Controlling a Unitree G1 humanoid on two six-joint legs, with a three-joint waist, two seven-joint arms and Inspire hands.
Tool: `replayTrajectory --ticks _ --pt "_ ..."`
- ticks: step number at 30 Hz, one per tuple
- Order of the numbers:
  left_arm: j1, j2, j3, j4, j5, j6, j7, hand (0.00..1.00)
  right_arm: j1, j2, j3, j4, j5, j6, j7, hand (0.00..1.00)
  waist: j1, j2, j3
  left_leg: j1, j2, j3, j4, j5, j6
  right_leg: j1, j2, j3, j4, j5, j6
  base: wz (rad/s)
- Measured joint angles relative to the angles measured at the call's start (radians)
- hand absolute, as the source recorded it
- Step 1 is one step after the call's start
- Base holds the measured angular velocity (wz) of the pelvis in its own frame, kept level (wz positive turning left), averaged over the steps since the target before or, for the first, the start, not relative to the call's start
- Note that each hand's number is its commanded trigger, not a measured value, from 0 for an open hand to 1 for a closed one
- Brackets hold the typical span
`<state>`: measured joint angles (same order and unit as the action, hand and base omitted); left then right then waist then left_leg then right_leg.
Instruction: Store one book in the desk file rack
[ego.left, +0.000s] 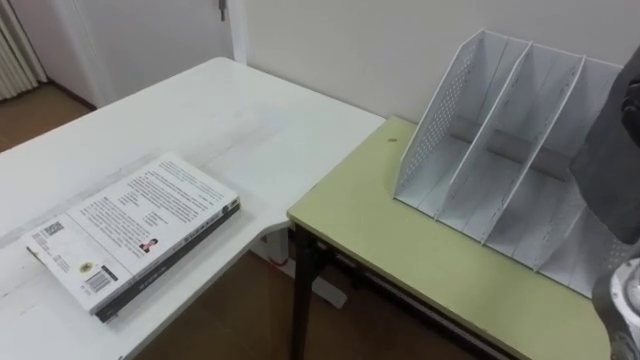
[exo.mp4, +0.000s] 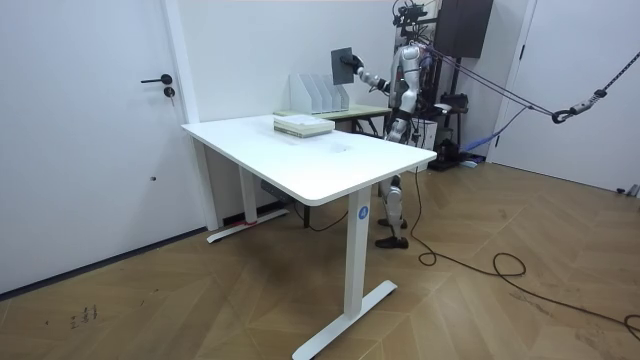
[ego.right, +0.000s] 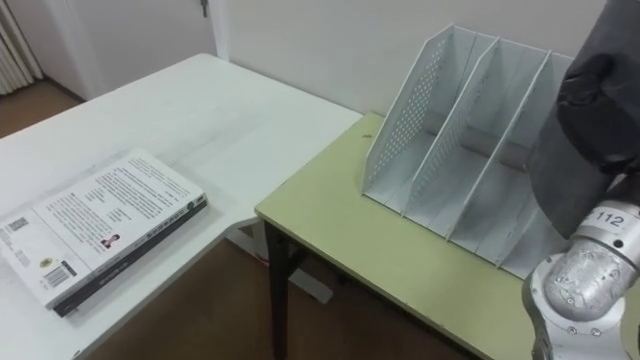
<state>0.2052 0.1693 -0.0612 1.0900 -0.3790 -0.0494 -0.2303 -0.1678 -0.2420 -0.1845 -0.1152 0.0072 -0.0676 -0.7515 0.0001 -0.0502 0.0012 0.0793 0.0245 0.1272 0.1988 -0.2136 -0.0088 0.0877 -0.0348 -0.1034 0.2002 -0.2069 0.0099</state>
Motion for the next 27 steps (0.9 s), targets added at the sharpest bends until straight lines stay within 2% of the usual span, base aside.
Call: replayTrajectory --ticks 7,10,14,19,22,27 --pt "-0.001 0.0 -0.001 -0.002 0.0 0.014 0.0 0.0 -0.057 -0.004 0.0 0.069 0.004 0.019 0.009 1.0 -0.002 0.005 0.0004 -0.005 -0.001 -0.021 0.0 0.0 0.0 0.001 0.0 -0.014 0.003 0.0 0.0 0.03" --pt "-0.002 0.0 -0.001 -0.007 0.0 0.022 -0.002 0.0 -0.088 -0.039 0.004 0.087 0.019 0.036 0.014 1.0 0.001 0.008 -0.0005 -0.007 -0.002 -0.025 0.001 0.0 0.0 0.0 0.0 -0.016 0.003 0.0 0.0 0.01" --pt "-0.004 0.0 0.001 -0.01 0.008 0.027 -0.006 0.0 -0.136 -0.09 0.003 0.149 0.019 0.04 0.014 1.0 0.005 0.008 -0.0006 -0.013 -0.002 -0.027 0.006 0.0 0.0 -0.003 0.0 -0.017 0.004 0.0 0.0 0.0" --pt "-0.005 0.005 0.004 -0.03 0.027 0.044 -0.017 0.0 -0.135 -0.101 0.004 0.157 0.019 0.05 0.018 1.0 0.006 0.007 -0.0002 -0.016 -0.002 -0.03 0.007 0.0 0.0 -0.005 0.0 -0.019 0.003 0.0 -0.001 0.0" --pt "-0.003 0.008 0.002 -0.046 0.028 0.057 -0.018 0.0 -0.137 -0.112 0.004 0.171 0.018 0.067 0.033 1.0 0.011 0.002 0.0003 -0.016 -0.002 -0.033 0.007 0.0 0.0 -0.005 0.0 -0.019 0.003 0.0 -0.001 0.0" --pt "-0.003 0.011 0.003 -0.054 0.03 0.064 -0.017 0.0 -0.198 -0.121 0.005 0.241 0.032 0.111 0.035 1.0 0.013 -0.007 0.0006 -0.016 -0.003 -0.039 0.007 0.0 0.0 -0.006 0.0 -0.019 0.005 0.0 -0.001 0.01"
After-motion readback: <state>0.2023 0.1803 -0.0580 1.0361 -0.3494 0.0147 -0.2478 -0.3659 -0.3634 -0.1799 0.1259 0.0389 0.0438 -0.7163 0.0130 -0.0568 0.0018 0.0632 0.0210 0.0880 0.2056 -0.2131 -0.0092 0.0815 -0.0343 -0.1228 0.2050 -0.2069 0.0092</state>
